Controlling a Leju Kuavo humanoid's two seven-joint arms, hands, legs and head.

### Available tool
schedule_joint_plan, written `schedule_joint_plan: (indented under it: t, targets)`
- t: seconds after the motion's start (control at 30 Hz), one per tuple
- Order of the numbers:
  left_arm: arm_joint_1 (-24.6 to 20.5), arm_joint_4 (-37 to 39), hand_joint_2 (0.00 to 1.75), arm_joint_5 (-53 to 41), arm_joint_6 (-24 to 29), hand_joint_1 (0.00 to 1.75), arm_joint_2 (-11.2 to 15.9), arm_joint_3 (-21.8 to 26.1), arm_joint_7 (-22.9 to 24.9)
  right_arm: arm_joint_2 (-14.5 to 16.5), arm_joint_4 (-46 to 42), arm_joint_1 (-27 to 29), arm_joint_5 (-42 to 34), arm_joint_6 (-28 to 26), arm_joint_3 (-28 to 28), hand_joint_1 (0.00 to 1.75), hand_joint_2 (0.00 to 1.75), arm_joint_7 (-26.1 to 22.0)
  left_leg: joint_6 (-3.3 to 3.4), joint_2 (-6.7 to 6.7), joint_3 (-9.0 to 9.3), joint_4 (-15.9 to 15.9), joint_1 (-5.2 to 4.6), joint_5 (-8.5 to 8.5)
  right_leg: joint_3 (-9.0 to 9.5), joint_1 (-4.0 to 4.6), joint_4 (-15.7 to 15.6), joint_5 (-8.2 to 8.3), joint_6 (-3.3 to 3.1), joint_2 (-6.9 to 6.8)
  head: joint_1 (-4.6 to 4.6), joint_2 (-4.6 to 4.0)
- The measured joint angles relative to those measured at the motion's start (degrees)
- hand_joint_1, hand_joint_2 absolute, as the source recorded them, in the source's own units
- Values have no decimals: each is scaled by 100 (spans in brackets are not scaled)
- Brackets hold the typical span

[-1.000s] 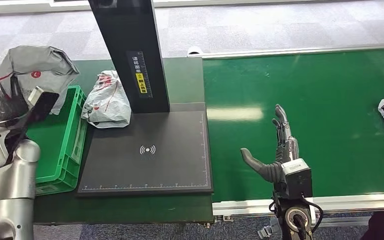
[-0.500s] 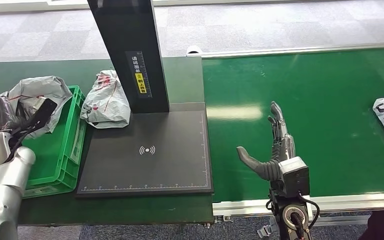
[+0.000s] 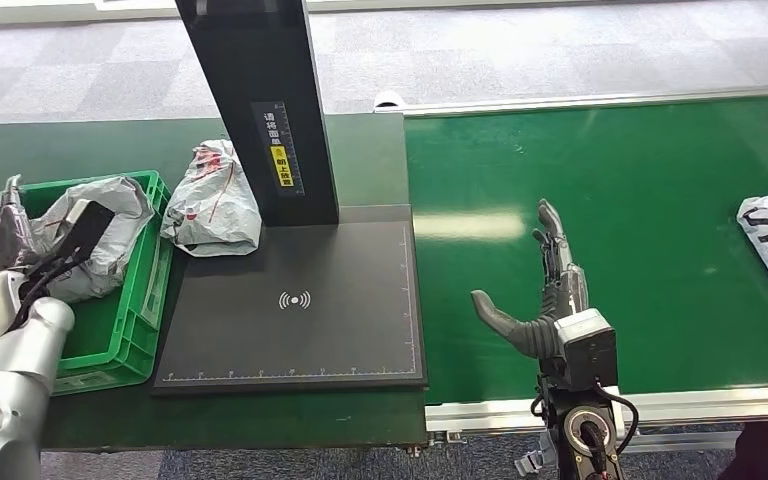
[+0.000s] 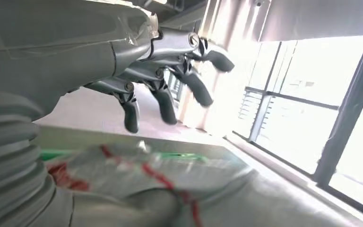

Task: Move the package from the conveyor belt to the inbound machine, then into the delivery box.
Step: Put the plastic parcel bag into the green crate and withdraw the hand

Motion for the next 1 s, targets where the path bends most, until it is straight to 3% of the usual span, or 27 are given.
schedule_joint_plan:
  t: [0.13, 0.87, 1.0]
  targets:
    - [-30, -233, 175, 444, -19, 0, -98, 233, -300, 2, 0, 8, 8, 0, -1, 0, 175, 1, 0, 0, 0, 0, 0, 0, 0, -1, -1, 0, 0, 0, 1, 0]
    - [-62, -421, 175, 485, -31, 0, -220, 427, -335, 2, 0, 11, 8, 1, -1, 0, 175, 1, 0, 0, 1, 0, 0, 0, 1, 0, 0, 0, 0, 0, 0, 0]
    - [-54, -486, 175, 844, -35, 0, -244, 471, -558, 2, 0, 12, 13, 1, -1, 0, 175, 1, 0, 0, 1, 0, 0, 0, 1, 0, 0, 0, 0, 0, 0, 0]
